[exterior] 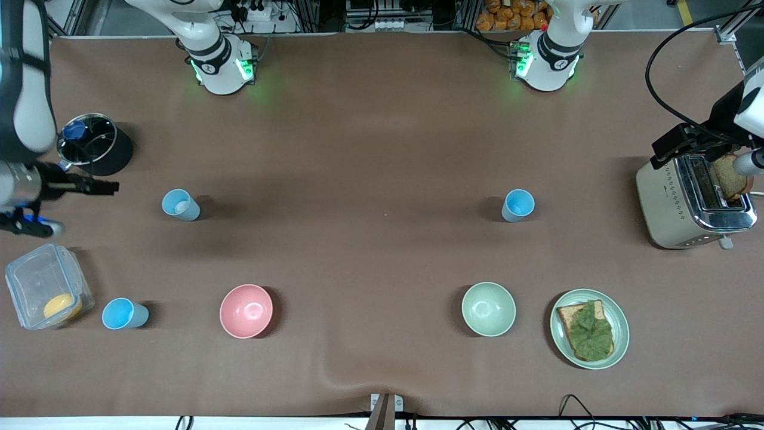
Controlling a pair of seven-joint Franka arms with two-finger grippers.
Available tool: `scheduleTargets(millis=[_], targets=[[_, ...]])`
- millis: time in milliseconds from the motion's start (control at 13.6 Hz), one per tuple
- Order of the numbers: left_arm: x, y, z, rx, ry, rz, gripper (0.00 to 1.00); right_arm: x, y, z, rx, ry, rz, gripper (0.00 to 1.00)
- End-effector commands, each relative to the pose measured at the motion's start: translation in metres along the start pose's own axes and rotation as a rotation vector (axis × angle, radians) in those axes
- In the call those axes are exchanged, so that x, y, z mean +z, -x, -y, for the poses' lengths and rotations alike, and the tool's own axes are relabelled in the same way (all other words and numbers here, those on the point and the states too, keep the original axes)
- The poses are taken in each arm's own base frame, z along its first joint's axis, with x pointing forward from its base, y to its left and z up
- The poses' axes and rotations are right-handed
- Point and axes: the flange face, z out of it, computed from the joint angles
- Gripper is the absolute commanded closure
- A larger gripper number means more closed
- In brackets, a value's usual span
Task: Stack blue cups with both arms
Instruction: 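Grasp the blue cup with the right gripper while the left gripper grasps the other cup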
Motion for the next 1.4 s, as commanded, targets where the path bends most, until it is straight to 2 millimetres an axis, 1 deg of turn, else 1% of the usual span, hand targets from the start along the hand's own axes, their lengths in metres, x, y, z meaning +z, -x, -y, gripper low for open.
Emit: scheduleTargets(millis=[0, 147, 369, 442, 516, 664, 737, 811, 885, 1032, 1106, 1180, 1253, 1327], targets=[[-0.004, 0.0, -0.009, 0.005, 0.001, -0.011, 0.0, 0.042, -0.006, 0.004, -0.015, 0.009, 0.003, 0.0], [0.012, -0.008, -0.012, 0.013, -0.006, 0.016, 0.0, 0.066, -0.012, 0.005, -0.046, 0.007, -0.02, 0.0], [0.02, -0.011, -0.014, 0.029, -0.009, 0.014, 0.0, 0.115, -0.019, 0.008, -0.085, 0.004, -0.075, 0.0], [0.025, -0.012, -0.015, 0.031, -0.007, 0.004, 0.0, 0.125, -0.019, 0.01, -0.097, 0.004, -0.083, 0.0], [0.035, -0.013, -0.015, 0.033, -0.012, -0.003, 0.0, 0.132, -0.019, 0.009, -0.107, 0.004, -0.081, 0.0], [0.047, -0.014, -0.014, 0.036, -0.028, 0.001, 0.0, 0.145, -0.027, 0.012, -0.118, 0.007, -0.078, 0.0], [0.058, -0.011, -0.014, 0.041, -0.038, 0.024, 0.0, 0.15, -0.029, 0.012, -0.128, 0.007, -0.08, 0.0], [0.081, -0.008, -0.015, 0.045, -0.045, 0.07, 0.0, 0.158, -0.032, 0.012, -0.131, 0.007, -0.069, 0.0], [0.101, -0.002, -0.022, 0.042, -0.054, 0.11, 0.0, 0.165, -0.034, 0.014, -0.133, 0.008, -0.055, 0.0], [0.117, 0.0, -0.038, 0.075, -0.056, 0.132, 0.0, 0.177, -0.036, 0.016, -0.14, 0.008, -0.032, 0.0], [0.128, 0.002, -0.048, 0.09, -0.051, 0.132, 0.0, 0.181, -0.036, 0.017, -0.141, 0.007, -0.025, 0.07], [0.142, 0.002, -0.051, 0.092, -0.036, 0.115, 0.0, 0.183, -0.036, 0.017, -0.138, 0.003, -0.019, 0.13], [0.154, 0.002, -0.052, 0.092, -0.025, 0.094, 0.0, 0.186, -0.035, 0.015, -0.132, -0.007, -0.014, 0.29], [0.168, 0.003, -0.054, 0.095, -0.016, 0.075, 0.0, 0.188, -0.034, 0.017, -0.128, -0.018, -0.009, 0.48]])
